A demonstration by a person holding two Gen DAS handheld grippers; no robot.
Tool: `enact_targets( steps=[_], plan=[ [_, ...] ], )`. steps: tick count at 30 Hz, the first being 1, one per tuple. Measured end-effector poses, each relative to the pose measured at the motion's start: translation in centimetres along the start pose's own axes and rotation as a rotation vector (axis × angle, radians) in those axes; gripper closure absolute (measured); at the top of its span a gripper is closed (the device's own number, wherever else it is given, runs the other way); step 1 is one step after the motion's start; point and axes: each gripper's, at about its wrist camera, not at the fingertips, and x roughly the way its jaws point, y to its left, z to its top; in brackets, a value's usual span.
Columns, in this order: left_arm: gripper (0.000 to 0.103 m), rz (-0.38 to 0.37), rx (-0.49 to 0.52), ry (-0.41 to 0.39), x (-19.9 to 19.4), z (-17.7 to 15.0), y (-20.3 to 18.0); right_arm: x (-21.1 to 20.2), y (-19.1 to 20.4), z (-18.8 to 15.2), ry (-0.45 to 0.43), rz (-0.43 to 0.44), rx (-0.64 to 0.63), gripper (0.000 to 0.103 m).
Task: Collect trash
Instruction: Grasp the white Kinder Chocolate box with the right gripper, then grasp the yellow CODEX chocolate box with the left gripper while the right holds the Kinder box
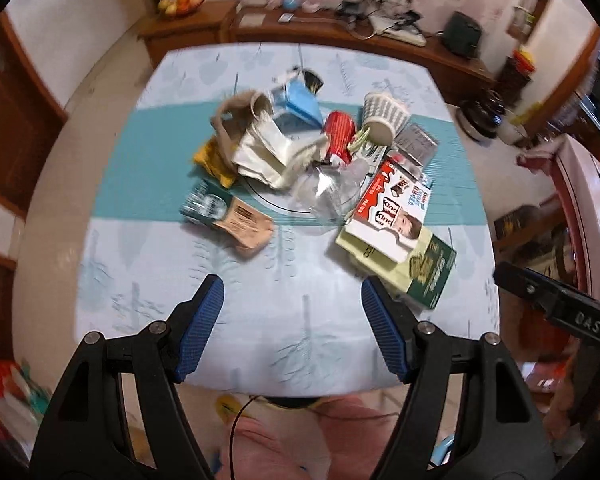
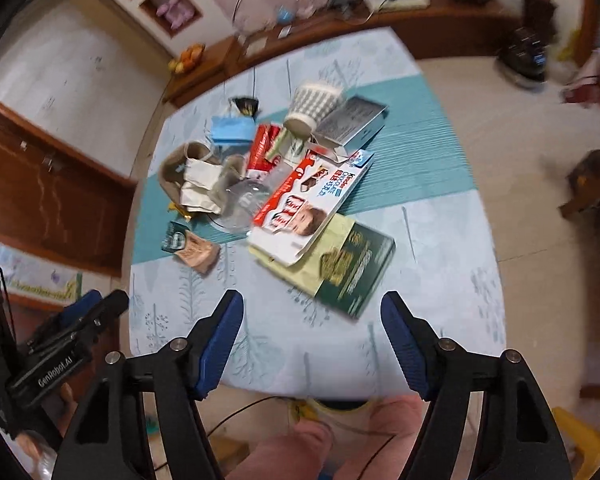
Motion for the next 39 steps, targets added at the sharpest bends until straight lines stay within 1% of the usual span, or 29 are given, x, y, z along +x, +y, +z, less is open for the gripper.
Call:
enact_targets(
  steps=[2,4,5,6,7,10,15,16,18,21,23,24,26,27,28,30,32,34,39],
  plan=[
    [0.037,0.023,-0.036,0.022,2.2,0.4,-1.1,2.6,-1.1,2.2,0.035,0.022,-0.018,0.03],
    [0.038,0.036,-0.065,0.045,4.5,0.6,-2.2,5.4,-2.0,4.2,0.069,0.026,-0.031,0.03],
    [0.039,0.044,-0.079,0.058,5.6,0.8,-2.7,7.1,-3.2,5.7,0.094,0.043,-0.03,0.03],
    [0.041,0.052,-0.091,0.069,6.5,0.8,-3.0,8.1,-3.4,6.2,0.104,0.05,-0.027,0.03],
    [0.043,0.052,-0.102,0.08,7.3,1.0,-3.2,9.7,-4.5,7.4,0.126,0.071,-0.01,0.03],
    [0.045,0.06,-0.142,0.107,9.4,1.4,-3.7,13.3,-6.3,9.6,0.167,0.126,0.041,0.03],
    [0.045,0.076,-0.177,0.131,11.0,1.7,-4.0,17.7,-8.0,11.1,0.229,0.217,0.117,0.03],
    [0.045,0.078,-0.182,0.136,11.3,1.7,-4.1,18.4,-8.0,11.1,0.239,0.234,0.129,0.032],
    [0.045,0.084,-0.188,0.144,11.6,1.7,-4.2,18.8,-8.0,11.2,0.217,0.272,0.14,0.033],
    [0.045,0.09,-0.197,0.157,11.7,1.4,-4.0,19.6,-7.7,11.6,0.221,0.313,0.152,0.037],
    [0.045,0.091,-0.207,0.161,11.8,1.4,-3.8,20.2,-7.3,11.7,0.241,0.35,0.172,0.048],
    [0.045,0.092,-0.212,0.163,11.8,1.3,-3.8,20.6,-6.8,11.7,0.251,0.362,0.178,0.051],
    [0.045,0.089,-0.219,0.165,11.7,1.3,-3.7,21.2,-6.2,11.5,0.267,0.382,0.186,0.06],
    [0.045,0.089,-0.22,0.165,11.6,1.3,-3.7,21.2,-6.1,11.3,0.263,0.395,0.195,0.063],
    [0.045,0.09,-0.219,0.164,11.5,1.3,-3.7,21.1,-6.0,11.2,0.256,0.407,0.197,0.072],
    [0.045,0.089,-0.218,0.163,11.2,1.3,-3.7,20.7,-5.7,11.0,0.241,0.436,0.206,0.077],
    [0.045,0.086,-0.217,0.159,10.7,1.3,-3.7,19.8,-5.5,10.9,0.232,0.467,0.217,0.088],
    [0.045,0.081,-0.216,0.153,10.2,1.3,-3.8,18.6,-5.3,10.8,0.225,0.491,0.218,0.09],
    [0.045,0.057,-0.194,0.146,8.9,1.5,-4.3,15.4,-5.4,10.7,0.236,0.499,0.186,0.092]
  ],
)
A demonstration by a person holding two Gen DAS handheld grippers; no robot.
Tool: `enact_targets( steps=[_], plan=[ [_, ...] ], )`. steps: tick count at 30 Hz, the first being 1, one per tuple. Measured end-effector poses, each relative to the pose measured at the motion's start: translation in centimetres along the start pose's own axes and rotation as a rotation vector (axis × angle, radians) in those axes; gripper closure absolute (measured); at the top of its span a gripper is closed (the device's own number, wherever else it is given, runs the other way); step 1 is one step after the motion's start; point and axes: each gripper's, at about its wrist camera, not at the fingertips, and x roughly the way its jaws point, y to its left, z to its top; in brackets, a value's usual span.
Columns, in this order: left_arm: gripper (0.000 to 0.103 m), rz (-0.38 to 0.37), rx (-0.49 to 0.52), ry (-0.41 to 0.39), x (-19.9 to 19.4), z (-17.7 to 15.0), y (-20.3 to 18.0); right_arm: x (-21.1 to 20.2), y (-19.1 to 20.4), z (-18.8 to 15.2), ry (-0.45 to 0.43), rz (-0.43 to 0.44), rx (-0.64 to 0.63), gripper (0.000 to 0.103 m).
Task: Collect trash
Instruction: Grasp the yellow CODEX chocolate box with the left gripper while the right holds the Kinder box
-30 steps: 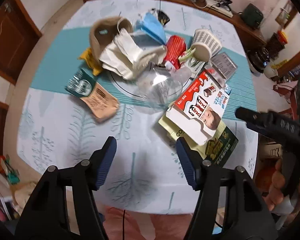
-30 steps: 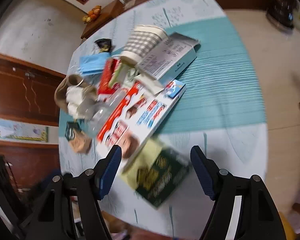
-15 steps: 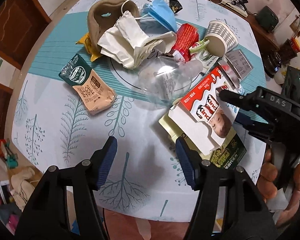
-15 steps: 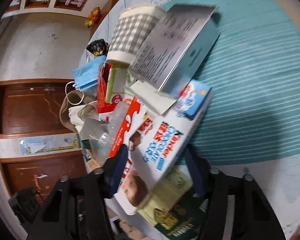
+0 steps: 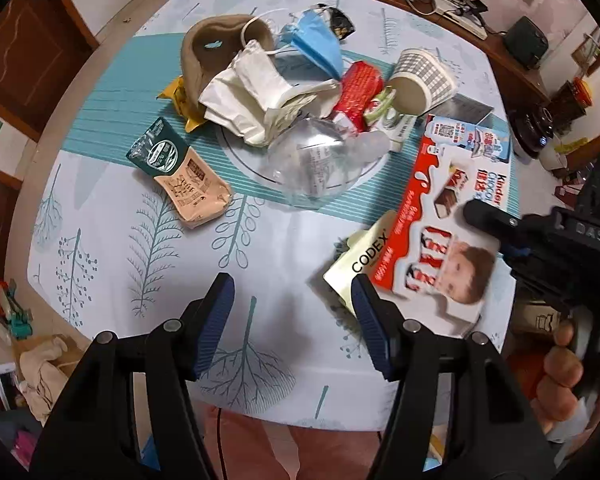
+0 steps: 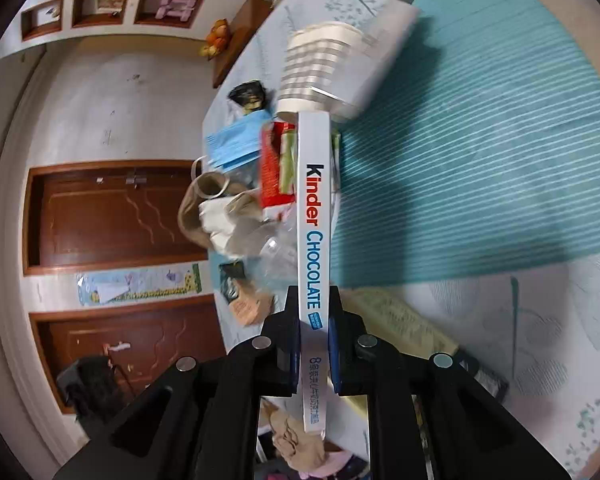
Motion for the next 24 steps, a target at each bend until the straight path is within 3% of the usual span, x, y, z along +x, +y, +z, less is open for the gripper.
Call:
enact_targets(
  steps=[4,9,13,16,18,24],
  plan=[
    [0.045,-0.024,0.049,0.016,-0.4,-0.2,-1.1,-3.0,1.2,-1.2,-0.019,-0.024,-0.058,0.092],
    [0.045,-0.087,0.041,0.103,1.2,-0.9,-2.5,-7.0,2.4,-2.9,-0.091,-0.202,-0.205,0.092],
    [0.045,-0.1,0.055,0.128,2.3,-1.5,-4.3,-9.6,2.0,-3.0,-0.154,-0.278,-0.235,0.092],
    [0.045,-0.111,0.056,0.131,2.9,-2.1,-5.6,-11.9,1.5,-2.7,-0.252,-0.331,-0.238,0.092],
    [0.045,-0.122,0.038,0.143,3.4,-2.4,-6.2,-11.8,1.1,-2.1,-0.283,-0.367,-0.245,0.092],
    [0.045,-0.178,-0.049,0.171,4.4,-3.0,-6.7,-9.7,-1.6,-2.3,-0.216,-0.365,-0.217,0.092]
  ],
)
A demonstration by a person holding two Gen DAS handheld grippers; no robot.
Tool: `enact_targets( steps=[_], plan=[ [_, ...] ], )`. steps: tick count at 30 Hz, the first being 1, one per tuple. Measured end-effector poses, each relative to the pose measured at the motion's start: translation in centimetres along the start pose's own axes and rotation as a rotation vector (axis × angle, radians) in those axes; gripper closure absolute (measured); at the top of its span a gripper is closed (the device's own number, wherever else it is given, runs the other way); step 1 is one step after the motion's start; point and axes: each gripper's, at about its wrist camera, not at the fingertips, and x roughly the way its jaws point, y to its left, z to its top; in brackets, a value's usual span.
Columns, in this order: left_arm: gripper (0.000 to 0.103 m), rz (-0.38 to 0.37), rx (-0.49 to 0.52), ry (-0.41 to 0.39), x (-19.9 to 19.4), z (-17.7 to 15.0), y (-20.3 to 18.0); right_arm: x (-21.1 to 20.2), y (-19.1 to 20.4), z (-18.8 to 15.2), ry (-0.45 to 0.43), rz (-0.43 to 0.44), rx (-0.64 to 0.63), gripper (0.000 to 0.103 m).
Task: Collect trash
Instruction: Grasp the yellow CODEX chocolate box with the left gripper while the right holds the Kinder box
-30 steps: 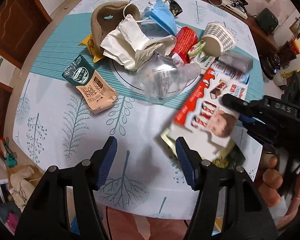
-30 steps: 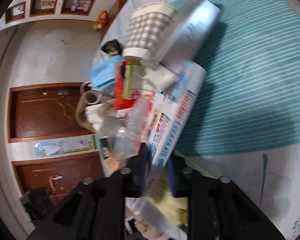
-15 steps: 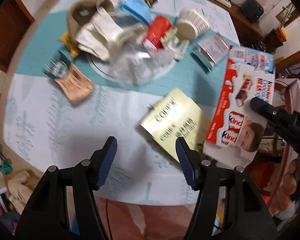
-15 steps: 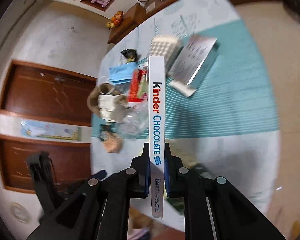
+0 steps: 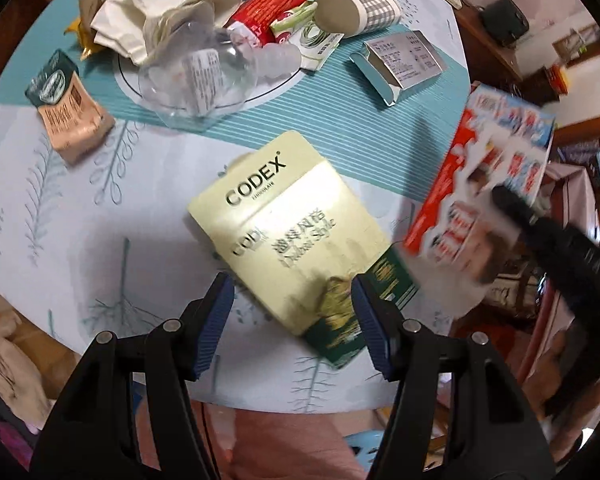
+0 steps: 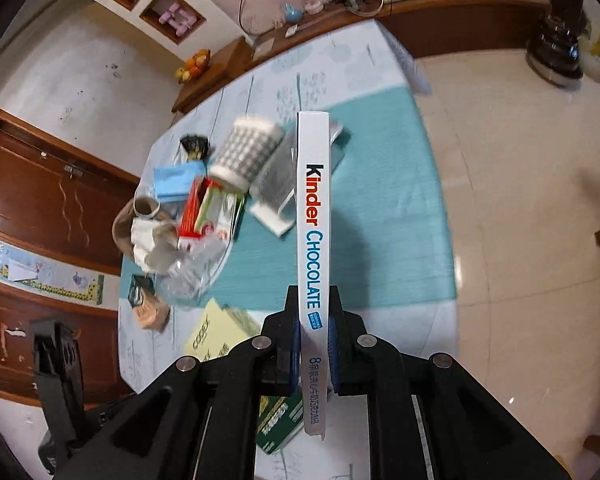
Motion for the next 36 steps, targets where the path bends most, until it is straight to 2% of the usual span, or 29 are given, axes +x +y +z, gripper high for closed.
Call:
enact_targets(
  steps=[3,12,14,17,23,28,31,36],
  plan=[
    [0.045,-0.01,-0.029,-0.002,0.1,-0.1,0.1,1.0,0.3,-1.4,0.031,0.043,0.017,0.092],
    [0.045,0.054,-0.036,0.008,0.7,-1.2,1.1,2.8,2.7,-6.0,0.12,0.156,0.048,0.092],
    [0.045,0.067,-0.01,0.021,1.2,-1.4,0.9,2.9,2.7,-6.6,0.127,0.162,0.055,0.092],
    [0.045,0.109,0.04,-0.004,1.5,-1.1,0.6,3.3,2.2,-7.3,0.141,0.165,0.078,0.092],
    [0.044,0.129,0.132,0.0,2.3,-1.2,-1.4,3.4,0.6,-7.9,0.15,0.158,0.115,0.092],
    [0.034,0.172,0.188,-0.005,3.3,-1.4,-3.1,3.0,-0.4,-8.0,0.146,0.156,0.13,0.092],
    [0.028,0.231,0.218,-0.024,4.1,-1.2,-4.1,3.0,-0.7,-8.0,0.144,0.153,0.135,0.092],
    [0.02,0.292,0.209,-0.021,5.0,-0.1,-4.4,3.0,-0.8,-7.9,0.142,0.154,0.136,0.092]
  ],
)
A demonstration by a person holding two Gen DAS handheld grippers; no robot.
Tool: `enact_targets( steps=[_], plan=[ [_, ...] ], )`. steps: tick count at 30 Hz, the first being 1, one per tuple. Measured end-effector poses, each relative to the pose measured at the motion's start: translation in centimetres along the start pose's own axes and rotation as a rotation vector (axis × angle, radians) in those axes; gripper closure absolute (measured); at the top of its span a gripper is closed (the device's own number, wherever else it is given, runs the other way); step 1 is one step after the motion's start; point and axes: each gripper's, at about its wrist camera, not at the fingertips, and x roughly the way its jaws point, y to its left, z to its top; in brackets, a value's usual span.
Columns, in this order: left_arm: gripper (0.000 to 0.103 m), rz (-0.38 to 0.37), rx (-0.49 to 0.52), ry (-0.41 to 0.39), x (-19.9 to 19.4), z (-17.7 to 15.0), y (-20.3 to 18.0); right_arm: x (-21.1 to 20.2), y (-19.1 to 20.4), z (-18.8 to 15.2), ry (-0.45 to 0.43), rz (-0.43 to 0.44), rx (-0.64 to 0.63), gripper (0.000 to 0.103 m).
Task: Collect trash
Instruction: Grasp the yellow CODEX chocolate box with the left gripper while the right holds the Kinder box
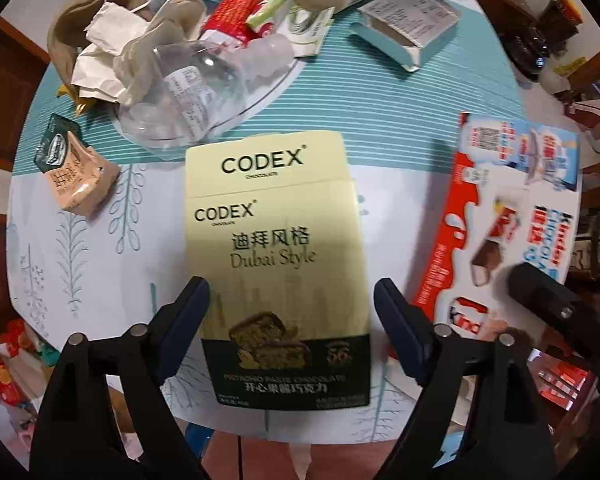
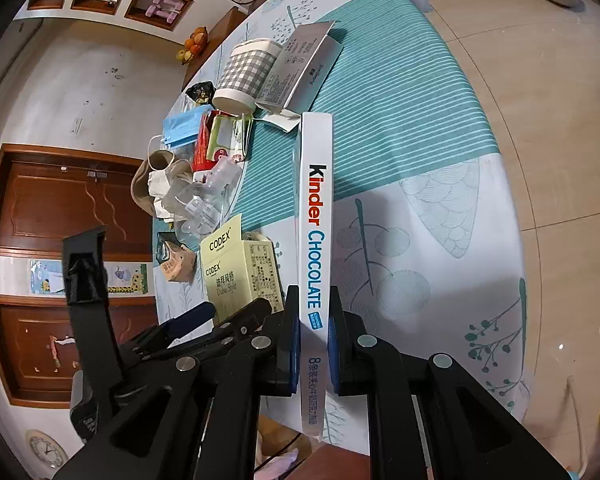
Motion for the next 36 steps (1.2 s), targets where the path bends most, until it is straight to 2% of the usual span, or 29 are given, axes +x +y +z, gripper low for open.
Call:
enact_targets(
  steps=[5,9,14,17,19,21,23,29,30,31,32,33,36],
  plan=[
    [0.019,0.022,-0.019,0.013,0.7,1.1,0.1,0.0,0.0,0.3,-0.002,-0.007,-0.004,0.092],
    [0.015,0.034,-0.024,0.028,1.4,2.2,0.3,0.0,0.0,0.5,-0.002,-0.008,-0.004,0.092],
    [0.012,0.048,-0.027,0.038,1.7,2.1,-0.1,0.1,0.0,0.7,-0.004,-0.01,-0.005,0.092],
    [0.011,0.085,-0.042,0.071,2.6,2.3,1.9,0.0,0.1,0.7,-0.003,-0.01,-0.008,0.092],
    [0.012,0.063,-0.072,0.098,3.1,2.5,2.6,0.0,0.1,0.7,-0.005,-0.01,-0.008,0.092],
    [0.019,0.016,-0.101,0.122,3.5,2.8,3.3,0.0,0.1,0.6,-0.007,-0.013,-0.012,0.092],
    [0.019,-0.006,-0.124,0.135,3.9,2.8,3.8,0.0,0.1,0.6,-0.007,-0.015,-0.014,0.092],
    [0.03,-0.003,-0.12,0.112,3.1,2.1,3.9,0.0,0.4,0.3,-0.002,-0.018,-0.021,0.092],
    [0.034,0.005,-0.115,0.105,2.8,1.9,4.0,0.0,0.5,0.3,-0.002,-0.019,-0.022,0.092],
    [0.043,0.013,-0.108,0.095,2.4,1.7,3.9,0.0,0.6,0.2,-0.001,-0.019,-0.026,0.092],
    [0.067,0.021,-0.096,0.08,2.0,1.6,3.8,0.1,0.7,0.2,0.0,-0.019,-0.028,0.092],
    [0.079,0.014,-0.087,0.093,1.9,1.4,3.7,0.1,0.9,0.1,0.001,-0.018,-0.032,0.092],
    [0.078,-0.026,-0.11,0.122,2.1,0.7,4.6,0.2,1.4,-0.5,0.005,-0.017,-0.044,0.092]
  ],
)
